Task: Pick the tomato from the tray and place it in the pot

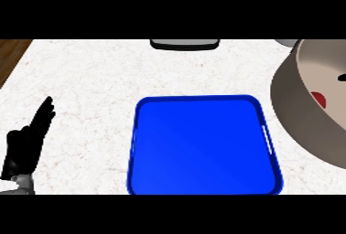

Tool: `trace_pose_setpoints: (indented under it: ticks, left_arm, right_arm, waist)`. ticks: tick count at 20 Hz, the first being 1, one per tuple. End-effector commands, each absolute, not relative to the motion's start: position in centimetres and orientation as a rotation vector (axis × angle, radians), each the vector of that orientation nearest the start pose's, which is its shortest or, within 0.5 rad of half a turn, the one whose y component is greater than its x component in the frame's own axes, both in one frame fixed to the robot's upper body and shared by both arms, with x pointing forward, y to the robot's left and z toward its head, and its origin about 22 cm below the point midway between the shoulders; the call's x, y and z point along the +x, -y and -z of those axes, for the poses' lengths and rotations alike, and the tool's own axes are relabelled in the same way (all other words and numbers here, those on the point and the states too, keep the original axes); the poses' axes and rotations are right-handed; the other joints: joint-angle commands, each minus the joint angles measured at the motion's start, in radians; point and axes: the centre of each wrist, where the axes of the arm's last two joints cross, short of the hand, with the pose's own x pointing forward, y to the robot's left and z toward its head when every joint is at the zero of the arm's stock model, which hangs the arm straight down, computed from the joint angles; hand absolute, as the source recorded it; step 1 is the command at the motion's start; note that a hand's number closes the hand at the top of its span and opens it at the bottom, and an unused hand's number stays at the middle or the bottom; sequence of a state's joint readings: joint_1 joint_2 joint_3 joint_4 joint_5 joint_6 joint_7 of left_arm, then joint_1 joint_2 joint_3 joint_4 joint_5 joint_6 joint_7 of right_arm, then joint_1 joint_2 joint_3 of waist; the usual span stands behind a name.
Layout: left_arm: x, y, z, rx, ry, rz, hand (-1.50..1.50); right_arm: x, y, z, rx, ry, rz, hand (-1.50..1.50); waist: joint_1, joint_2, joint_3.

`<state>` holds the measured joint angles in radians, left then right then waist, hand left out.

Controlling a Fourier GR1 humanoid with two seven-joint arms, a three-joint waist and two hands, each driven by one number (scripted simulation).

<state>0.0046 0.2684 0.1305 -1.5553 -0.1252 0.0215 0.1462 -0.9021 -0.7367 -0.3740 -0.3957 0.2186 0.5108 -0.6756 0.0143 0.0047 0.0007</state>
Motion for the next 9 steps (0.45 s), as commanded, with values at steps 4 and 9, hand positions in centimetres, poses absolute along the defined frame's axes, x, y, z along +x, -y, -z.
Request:
trace_pose_setpoints:
  ticks: [4,9]
  left_arm:
    - [22.1,-33.7,-2.3,0.426,1.396,0.159,0.00]
    - [23.5,-32.4,-1.6,0.423,1.392,0.146,0.00]
  right_arm:
    - [33.9,52.3,-15.7,0.030,1.931,-0.400,-1.50]
    - [30.8,55.5,-16.7,0.048,1.942,-0.343,-1.50]
  waist:
    - [0.007,0.002,0.002]
    - [-0.006,0.006,0.004]
